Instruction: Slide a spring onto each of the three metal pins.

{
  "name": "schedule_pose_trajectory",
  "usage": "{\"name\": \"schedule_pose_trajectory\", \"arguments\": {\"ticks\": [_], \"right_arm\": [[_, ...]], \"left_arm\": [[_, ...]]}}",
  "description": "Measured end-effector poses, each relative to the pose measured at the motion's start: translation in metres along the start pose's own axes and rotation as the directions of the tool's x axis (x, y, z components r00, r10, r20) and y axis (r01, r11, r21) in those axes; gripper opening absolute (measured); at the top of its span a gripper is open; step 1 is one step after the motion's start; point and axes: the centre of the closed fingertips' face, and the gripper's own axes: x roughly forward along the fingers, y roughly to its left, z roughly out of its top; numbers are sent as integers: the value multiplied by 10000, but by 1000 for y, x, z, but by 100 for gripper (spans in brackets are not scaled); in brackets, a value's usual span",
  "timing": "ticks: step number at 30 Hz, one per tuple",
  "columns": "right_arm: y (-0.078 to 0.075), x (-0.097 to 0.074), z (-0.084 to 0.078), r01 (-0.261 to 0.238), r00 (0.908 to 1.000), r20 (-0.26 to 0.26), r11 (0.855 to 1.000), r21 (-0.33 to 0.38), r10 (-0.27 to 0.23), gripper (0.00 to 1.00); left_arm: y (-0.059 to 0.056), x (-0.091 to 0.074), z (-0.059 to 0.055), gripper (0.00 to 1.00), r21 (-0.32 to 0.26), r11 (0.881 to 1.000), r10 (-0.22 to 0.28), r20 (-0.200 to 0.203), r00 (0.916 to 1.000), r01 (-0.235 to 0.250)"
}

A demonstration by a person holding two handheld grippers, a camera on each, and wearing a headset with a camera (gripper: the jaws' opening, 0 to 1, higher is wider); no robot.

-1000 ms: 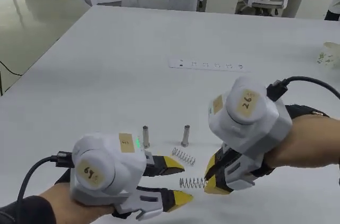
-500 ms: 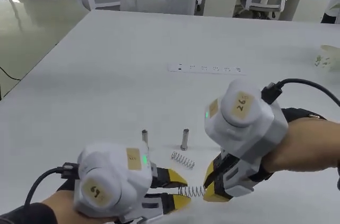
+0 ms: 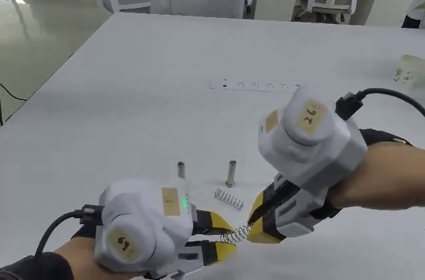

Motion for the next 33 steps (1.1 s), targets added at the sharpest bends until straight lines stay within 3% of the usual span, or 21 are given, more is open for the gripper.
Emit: {"name": "schedule_pose_trajectory", "arguments": {"ticks": [4,9,14,21,24,33], "right_arm": [[-1,-2,6,77,9997,233,10000,-41,-76,7],[-2,-8,21,151,9953,954,9999,73,-157,7],[-3,-7,26,274,9929,1159,9996,-40,-268,7],[-1,-4,24,238,9937,1105,9993,-279,-206,8],[-2,-1,22,275,9945,1022,9989,-389,-234,8],[2,3,18,141,9967,809,9990,-416,-107,8]], "left_arm": [[2,-1,0,3,-218,9998,29,51,10000,-28],[6,-3,4,3,-652,9978,107,319,9994,-86],[8,-4,5,3,-982,9951,163,456,9988,-118],[8,-4,3,2,-1044,9945,130,349,9993,-93],[8,-5,8,2,-1100,9939,147,538,9984,-87],[2,-3,11,2,-1012,9948,-36,555,9985,92]]}}
